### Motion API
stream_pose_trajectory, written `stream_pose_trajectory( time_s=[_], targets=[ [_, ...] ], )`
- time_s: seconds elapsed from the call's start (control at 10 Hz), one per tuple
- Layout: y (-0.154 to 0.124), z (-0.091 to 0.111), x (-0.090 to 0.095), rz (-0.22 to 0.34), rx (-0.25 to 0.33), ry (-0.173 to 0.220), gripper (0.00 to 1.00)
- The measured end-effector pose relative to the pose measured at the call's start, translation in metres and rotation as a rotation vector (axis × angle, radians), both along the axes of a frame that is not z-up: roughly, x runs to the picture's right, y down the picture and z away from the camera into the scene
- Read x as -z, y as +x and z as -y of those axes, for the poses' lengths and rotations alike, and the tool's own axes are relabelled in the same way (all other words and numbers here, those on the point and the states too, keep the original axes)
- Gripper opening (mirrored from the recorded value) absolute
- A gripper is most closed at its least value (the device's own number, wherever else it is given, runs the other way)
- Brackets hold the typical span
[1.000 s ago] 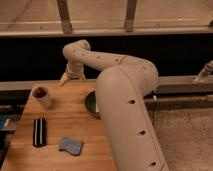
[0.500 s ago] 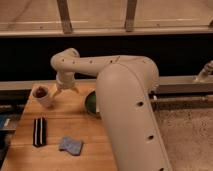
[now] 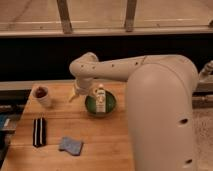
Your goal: Move the arm in a circular motion
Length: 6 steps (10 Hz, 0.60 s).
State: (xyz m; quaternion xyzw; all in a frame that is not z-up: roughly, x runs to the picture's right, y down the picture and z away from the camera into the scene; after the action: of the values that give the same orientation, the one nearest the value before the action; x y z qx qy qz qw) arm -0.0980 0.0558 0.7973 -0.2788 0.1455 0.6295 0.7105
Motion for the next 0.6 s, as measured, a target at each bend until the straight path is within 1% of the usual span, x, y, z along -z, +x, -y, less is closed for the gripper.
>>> stream_pose_trajectory(
  time_s=[0.2, 0.3, 0.5, 0.6],
  targets=[
    [0.04, 0.01, -0.007, -0.081, -0.028, 0.006, 0.8],
    [0.052, 0.014, -0.01, -0.105, -0.03, 0.007, 0.8],
    [0.062, 0.024, -0.017, -0.135, -0.019, 0.013, 0.8],
    [0.06, 0.031, -0.023, -0.142, -0.009, 0.017, 0.8]
  ],
)
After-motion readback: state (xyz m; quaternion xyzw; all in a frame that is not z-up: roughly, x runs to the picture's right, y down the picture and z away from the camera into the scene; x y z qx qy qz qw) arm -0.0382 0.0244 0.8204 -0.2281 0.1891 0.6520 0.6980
